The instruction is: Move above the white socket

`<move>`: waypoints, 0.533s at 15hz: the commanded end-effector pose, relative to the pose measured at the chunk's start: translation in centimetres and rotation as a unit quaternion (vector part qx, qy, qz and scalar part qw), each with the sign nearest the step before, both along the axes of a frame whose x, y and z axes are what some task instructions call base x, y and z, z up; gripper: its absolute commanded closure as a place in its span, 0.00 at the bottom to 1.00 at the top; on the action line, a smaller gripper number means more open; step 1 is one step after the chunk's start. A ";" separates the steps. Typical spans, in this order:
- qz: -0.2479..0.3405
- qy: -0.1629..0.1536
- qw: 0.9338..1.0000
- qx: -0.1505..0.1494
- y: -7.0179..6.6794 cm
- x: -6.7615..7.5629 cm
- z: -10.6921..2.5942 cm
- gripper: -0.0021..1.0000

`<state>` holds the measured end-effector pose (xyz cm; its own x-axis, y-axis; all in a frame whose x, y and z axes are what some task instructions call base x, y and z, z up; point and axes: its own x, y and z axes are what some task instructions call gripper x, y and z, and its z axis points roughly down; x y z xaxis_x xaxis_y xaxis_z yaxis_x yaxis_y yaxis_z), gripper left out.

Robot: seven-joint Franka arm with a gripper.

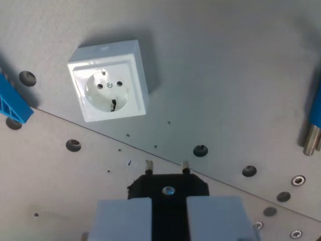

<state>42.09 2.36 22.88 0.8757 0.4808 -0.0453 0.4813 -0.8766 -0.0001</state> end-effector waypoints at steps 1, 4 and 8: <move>0.051 -0.041 0.998 0.022 0.6 -0.7 -1.7 1.00; 0.059 -0.043 0.997 0.022 1.2 -1.3 -3.2 1.00; 0.069 -0.043 0.996 0.021 2.0 -2.1 -5.2 1.00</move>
